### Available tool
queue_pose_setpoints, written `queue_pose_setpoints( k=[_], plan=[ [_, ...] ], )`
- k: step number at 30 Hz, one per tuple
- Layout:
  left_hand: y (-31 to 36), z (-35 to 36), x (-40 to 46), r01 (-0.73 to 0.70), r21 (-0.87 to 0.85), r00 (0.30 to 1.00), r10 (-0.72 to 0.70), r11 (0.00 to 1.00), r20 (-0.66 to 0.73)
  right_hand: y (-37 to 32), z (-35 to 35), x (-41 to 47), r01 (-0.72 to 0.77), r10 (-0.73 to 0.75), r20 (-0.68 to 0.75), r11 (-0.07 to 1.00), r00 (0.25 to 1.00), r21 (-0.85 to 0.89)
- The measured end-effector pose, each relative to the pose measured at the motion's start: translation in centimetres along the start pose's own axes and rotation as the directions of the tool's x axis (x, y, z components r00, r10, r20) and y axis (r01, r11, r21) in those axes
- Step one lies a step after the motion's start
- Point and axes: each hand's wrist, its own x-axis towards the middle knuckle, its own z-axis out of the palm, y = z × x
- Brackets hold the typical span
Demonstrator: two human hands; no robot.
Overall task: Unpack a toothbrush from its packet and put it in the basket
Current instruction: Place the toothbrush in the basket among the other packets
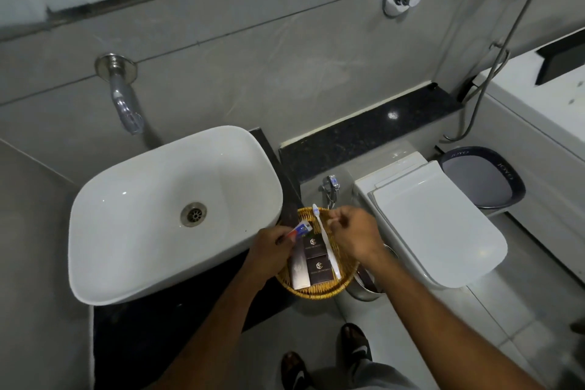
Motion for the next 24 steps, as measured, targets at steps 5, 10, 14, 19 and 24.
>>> queue_pose_setpoints(
  k=[5,10,14,19,24],
  plan=[
    [2.4,0.9,0.4,-0.044,-0.001,0.958,0.043,0.999,0.285,-0.1,-1.9,0.3,-0.023,-0.020,0.264,0.987,0.964,0.159],
    [2.8,2.0,0.7,-0.102,0.068,0.976,0.087,0.992,0.202,2.2,-2.0,0.0,-0.102,0.080,0.108,0.970,0.991,0.221],
    [1.1,2.1,0.2,-0.137,0.333,0.975,0.186,0.933,-0.118,4.4,-1.2,-0.4,-0.246,0.283,-0.107,0.931,0.953,0.269],
    [-1.1,2.8,-1.3,-0.138,0.490,0.971,0.215,0.861,-0.105,5.2,0.5,-0.7,-0.233,0.263,-0.203,0.959,0.943,0.158],
    [-1.7,3.4,-1.5,-0.198,0.576,0.961,0.272,0.793,-0.043,4.3,2.4,-0.5,-0.096,0.061,-0.176,0.976,0.983,-0.196]
  ],
)
